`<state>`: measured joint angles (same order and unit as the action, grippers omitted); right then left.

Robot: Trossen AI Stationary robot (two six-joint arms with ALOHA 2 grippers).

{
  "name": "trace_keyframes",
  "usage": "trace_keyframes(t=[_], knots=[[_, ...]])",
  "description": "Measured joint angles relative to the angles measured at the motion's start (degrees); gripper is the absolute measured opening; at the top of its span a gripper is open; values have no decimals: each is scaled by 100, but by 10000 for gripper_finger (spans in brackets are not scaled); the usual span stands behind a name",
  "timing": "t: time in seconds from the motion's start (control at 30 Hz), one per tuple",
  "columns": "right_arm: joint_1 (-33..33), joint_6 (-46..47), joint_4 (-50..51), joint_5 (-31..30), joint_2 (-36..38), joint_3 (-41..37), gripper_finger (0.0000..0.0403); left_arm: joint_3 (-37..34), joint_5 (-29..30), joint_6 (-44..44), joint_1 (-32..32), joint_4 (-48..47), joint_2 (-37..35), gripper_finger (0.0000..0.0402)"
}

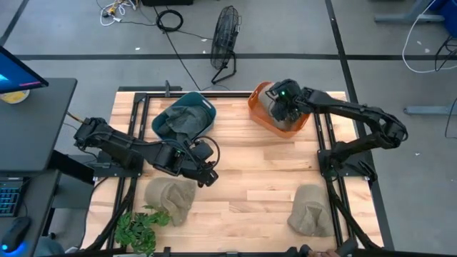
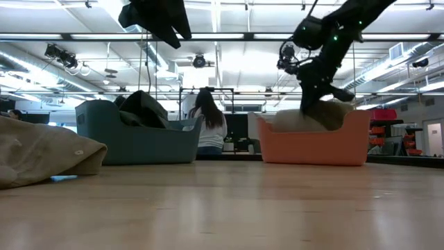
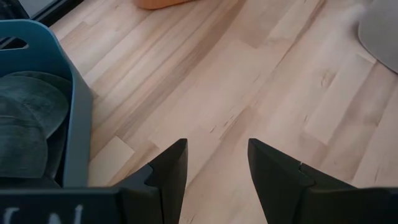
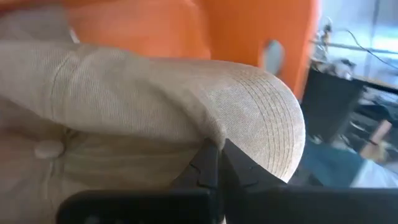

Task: Pick & Place hat
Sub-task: Put the top brown cap into the orange bin, then put the right brown cap into the orange bin

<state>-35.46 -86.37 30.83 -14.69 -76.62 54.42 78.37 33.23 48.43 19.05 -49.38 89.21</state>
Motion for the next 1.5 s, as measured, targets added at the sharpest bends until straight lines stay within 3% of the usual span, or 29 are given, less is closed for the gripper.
trace_keyframes(t=[0.2, 0.37, 0.53, 0.67, 0.8, 1.0, 1.27, 1.5], knots=[[-2, 907, -50, 759, 0, -296, 22, 0, 0, -5, -102, -1, 0, 172], [1, 1596, -288, 994, 0, -322, 59, 0, 0, -7, -227, 1, 0, 172], [-15, 1715, -441, 839, 0, -322, 95, 0, 0, -22, -305, 2, 0, 172], [-7, 2094, -474, 377, 5, -322, 123, 0, 0, -22, -315, -1, 0, 172], [89, 2926, -399, -114, 142, -312, 142, 0, -1, -20, -314, -2, 0, 172], [508, 4405, 459, -60, 752, 133, 145, 0, -2, -21, -315, -4, 0, 172], [1650, 7286, 2394, 1518, 1643, 1133, 144, 0, -120, -20, -313, -2, -2, 172], [3228, 9153, 3393, 2578, 1852, 1344, 144, 0, -120, -20, -313, -2, -2, 172]])
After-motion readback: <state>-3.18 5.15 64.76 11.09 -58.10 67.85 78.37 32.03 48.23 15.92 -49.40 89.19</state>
